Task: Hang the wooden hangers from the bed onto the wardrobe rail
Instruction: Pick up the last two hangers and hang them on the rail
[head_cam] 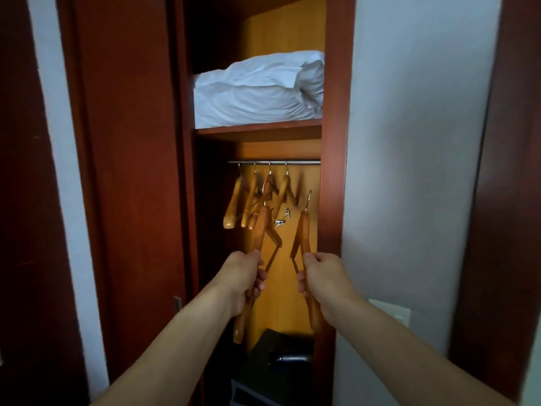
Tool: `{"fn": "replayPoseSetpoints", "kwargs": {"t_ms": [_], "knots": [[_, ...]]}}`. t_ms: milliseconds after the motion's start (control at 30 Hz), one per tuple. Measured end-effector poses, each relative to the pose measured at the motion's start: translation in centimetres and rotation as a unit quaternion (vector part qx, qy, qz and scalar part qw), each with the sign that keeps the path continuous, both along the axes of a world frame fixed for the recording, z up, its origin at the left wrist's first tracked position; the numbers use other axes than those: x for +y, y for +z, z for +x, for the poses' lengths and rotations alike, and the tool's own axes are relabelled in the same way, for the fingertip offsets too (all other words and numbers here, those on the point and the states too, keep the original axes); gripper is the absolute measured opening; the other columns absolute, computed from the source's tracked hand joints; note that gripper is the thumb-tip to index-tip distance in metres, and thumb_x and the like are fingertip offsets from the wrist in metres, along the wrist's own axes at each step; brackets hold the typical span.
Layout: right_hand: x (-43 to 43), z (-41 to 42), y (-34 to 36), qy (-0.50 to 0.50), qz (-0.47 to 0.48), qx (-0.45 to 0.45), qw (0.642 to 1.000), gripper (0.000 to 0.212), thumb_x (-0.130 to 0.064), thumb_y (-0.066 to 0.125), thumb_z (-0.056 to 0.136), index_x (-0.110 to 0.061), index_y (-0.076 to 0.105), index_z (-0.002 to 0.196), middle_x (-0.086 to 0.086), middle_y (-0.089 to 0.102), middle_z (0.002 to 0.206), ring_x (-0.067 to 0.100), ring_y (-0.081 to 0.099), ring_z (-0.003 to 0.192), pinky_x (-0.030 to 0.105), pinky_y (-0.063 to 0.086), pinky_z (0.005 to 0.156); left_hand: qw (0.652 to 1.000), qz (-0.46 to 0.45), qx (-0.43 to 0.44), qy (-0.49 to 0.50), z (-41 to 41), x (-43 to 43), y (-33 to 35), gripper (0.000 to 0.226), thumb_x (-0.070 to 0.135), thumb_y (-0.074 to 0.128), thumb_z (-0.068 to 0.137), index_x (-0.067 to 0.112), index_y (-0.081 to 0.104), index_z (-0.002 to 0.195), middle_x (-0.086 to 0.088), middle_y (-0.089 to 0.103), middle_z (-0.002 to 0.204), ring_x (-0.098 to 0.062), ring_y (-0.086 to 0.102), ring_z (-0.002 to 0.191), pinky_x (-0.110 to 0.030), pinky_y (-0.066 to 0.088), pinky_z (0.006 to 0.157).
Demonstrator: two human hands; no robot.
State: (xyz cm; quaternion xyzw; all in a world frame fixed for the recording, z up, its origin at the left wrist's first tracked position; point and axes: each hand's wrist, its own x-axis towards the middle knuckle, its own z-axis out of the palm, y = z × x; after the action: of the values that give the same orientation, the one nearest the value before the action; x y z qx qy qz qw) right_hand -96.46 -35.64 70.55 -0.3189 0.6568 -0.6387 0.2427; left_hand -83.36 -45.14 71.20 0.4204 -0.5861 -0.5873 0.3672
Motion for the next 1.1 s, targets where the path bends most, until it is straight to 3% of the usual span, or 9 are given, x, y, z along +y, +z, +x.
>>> {"fn": "replayPoseSetpoints", "kwargs": {"t_ms": [333,533,633,800,933,1033,1100], "knots": [[-8.9,-1.4,1.6,-0.077,-0.001,0.042,0.996,0.027,-0.030,0.047,0.110,-0.012,0.065,0.119,0.009,0.069,0.086,0.017,0.064,0.067,0.026,0.051,0.053,0.998,-0.010,0.014,-0.064,-5.8,-10.2,1.9,0.031,0.033,0.048,0.113,0.008,0.066,0.106,-0.006,0.061,0.074,-0.013,0.053,0.051,-0.022,0.041,0.041],[-17.4,-3.6,4.2,-0.154,0.001,0.081,0.985,0.032,-0.026,0.046,0.109,-0.006,0.070,0.102,0.012,0.071,0.080,0.021,0.063,0.061,0.032,0.051,0.054,0.991,-0.018,0.013,-0.132,-9.5,-18.7,4.3,0.032,0.031,0.047,0.113,0.007,0.068,0.112,-0.007,0.063,0.077,-0.015,0.056,0.052,-0.024,0.042,0.042],[-20.2,-4.8,6.3,-0.191,-0.002,0.077,0.979,0.029,-0.024,0.045,0.110,-0.011,0.065,0.093,0.012,0.070,0.080,0.019,0.062,0.059,0.030,0.050,0.051,0.986,-0.026,0.009,-0.162,-11.8,-21.8,5.8,0.031,0.030,0.046,0.113,0.006,0.066,0.112,-0.007,0.062,0.079,-0.014,0.055,0.053,-0.022,0.040,0.038],[-24.6,-8.3,8.9,-0.251,0.019,0.099,0.963,0.032,-0.026,0.047,0.109,-0.003,0.068,0.100,0.016,0.071,0.079,0.023,0.063,0.058,0.034,0.050,0.054,0.976,-0.037,0.020,-0.215,-15.3,-24.8,8.8,0.029,0.028,0.041,0.115,0.009,0.060,0.104,-0.006,0.058,0.071,-0.014,0.053,0.049,-0.020,0.038,0.037],[-27.1,-11.1,10.5,-0.280,0.029,0.082,0.956,0.036,-0.023,0.047,0.109,0.003,0.068,0.095,0.019,0.070,0.075,0.026,0.060,0.053,0.035,0.048,0.054,0.970,-0.027,0.026,-0.240,-17.7,-26.9,10.3,0.028,0.026,0.040,0.115,0.010,0.055,0.098,-0.007,0.056,0.066,-0.013,0.050,0.045,-0.018,0.035,0.035],[-28.1,-12.5,11.2,-0.289,0.039,0.071,0.954,0.038,-0.025,0.047,0.109,0.001,0.066,0.090,0.016,0.067,0.071,0.023,0.056,0.048,0.033,0.045,0.049,0.967,-0.016,0.032,-0.252,-19.2,-28.0,10.8,0.027,0.025,0.039,0.116,0.008,0.054,0.100,-0.008,0.055,0.066,-0.014,0.050,0.046,-0.019,0.036,0.034],[-28.3,-12.9,11.5,-0.290,0.053,0.065,0.953,0.039,-0.026,0.046,0.110,0.003,0.068,0.096,0.013,0.065,0.071,0.021,0.055,0.049,0.032,0.045,0.048,0.966,-0.019,0.032,-0.257,-19.9,-28.5,11.1,0.026,0.023,0.039,0.116,0.006,0.056,0.105,-0.010,0.056,0.067,-0.015,0.051,0.048,-0.018,0.038,0.033]]}}
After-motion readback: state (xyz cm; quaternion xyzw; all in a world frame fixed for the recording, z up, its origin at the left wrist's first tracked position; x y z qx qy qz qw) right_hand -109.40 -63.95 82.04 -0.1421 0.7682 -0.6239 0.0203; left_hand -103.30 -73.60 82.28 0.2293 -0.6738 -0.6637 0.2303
